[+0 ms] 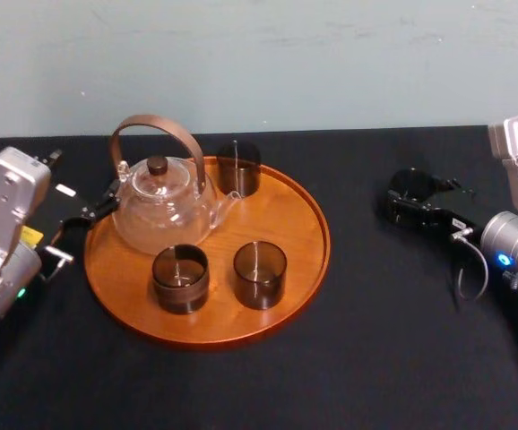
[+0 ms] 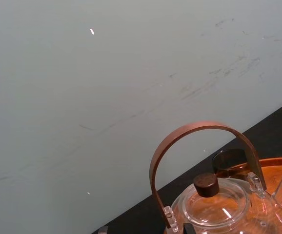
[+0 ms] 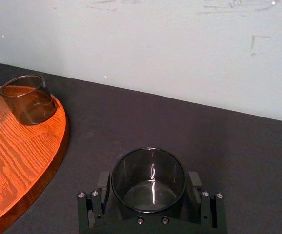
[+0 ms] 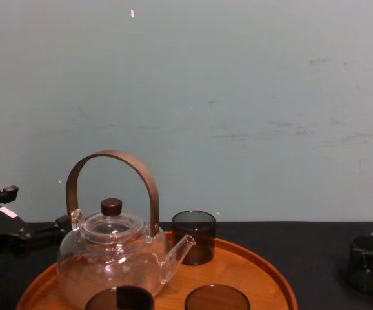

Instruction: Pick up the glass from the table and place it on the tray.

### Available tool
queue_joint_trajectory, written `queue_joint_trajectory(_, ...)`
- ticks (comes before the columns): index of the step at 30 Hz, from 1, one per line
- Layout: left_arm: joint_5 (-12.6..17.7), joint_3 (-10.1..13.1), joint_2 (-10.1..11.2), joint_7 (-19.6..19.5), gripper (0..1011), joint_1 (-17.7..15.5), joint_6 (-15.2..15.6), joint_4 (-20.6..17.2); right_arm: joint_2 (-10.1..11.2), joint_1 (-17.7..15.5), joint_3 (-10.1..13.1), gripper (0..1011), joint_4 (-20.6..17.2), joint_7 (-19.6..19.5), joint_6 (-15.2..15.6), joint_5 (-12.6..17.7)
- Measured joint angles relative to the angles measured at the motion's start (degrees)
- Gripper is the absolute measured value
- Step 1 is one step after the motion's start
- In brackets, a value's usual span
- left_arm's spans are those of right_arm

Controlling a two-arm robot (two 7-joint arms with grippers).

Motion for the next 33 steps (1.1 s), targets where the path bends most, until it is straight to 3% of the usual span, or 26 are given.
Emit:
queue_joint_trajectory(11, 0.0, 0.0, 0.0, 0.0, 1002, 0.0, 0.0, 0.0, 0.0, 0.0, 0.0, 1002, 0.0, 0.0, 0.0, 0.0)
queue_joint_trajectory(16, 0.0, 0.0, 0.0, 0.0, 1001, 0.0, 0.0, 0.0, 0.0, -0.1, 0.1, 907, -0.1, -0.1, 0.0, 0.0)
queue_joint_trajectory(33, 0.0, 0.0, 0.0, 0.0, 1001, 0.0, 0.0, 0.0, 0.1, -0.5, 0.2, 904, -0.7, 0.1, 0.3, 0.4)
